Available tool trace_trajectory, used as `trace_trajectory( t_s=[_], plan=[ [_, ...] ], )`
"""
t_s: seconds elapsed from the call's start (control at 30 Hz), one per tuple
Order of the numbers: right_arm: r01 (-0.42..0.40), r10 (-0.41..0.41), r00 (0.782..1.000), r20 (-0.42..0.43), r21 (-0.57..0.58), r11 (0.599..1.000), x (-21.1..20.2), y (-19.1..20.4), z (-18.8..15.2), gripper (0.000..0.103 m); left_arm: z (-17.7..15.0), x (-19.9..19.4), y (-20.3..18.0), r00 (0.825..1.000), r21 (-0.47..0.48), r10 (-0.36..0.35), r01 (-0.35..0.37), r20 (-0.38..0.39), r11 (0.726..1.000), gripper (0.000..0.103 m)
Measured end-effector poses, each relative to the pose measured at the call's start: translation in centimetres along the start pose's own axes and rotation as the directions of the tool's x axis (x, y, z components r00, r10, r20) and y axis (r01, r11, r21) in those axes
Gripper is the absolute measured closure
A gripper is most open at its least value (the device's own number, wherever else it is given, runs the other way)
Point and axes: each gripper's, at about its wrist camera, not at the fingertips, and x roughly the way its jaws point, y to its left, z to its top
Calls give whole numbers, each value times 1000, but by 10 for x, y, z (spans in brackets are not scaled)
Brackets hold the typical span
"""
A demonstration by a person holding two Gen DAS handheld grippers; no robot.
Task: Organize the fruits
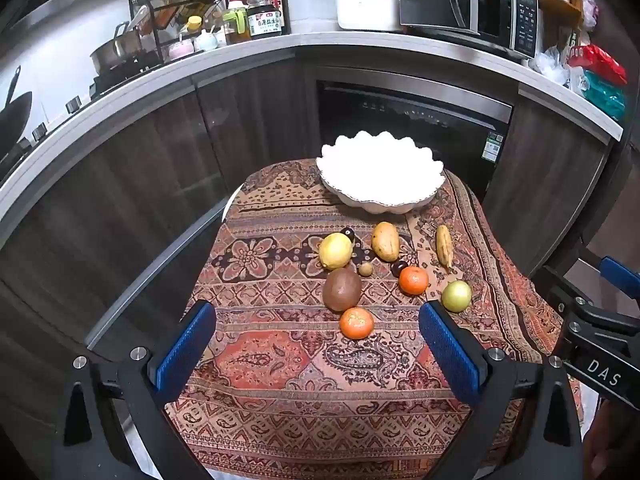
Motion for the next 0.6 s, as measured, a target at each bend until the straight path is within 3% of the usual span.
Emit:
trace_trajectory(
  t_s=[0.6],
  plan=[
    [7,-7,1000,4,1,1000,6,1,-3,2,-2,9,-3,1000,14,-2,2,-16,1000,0]
  ],
)
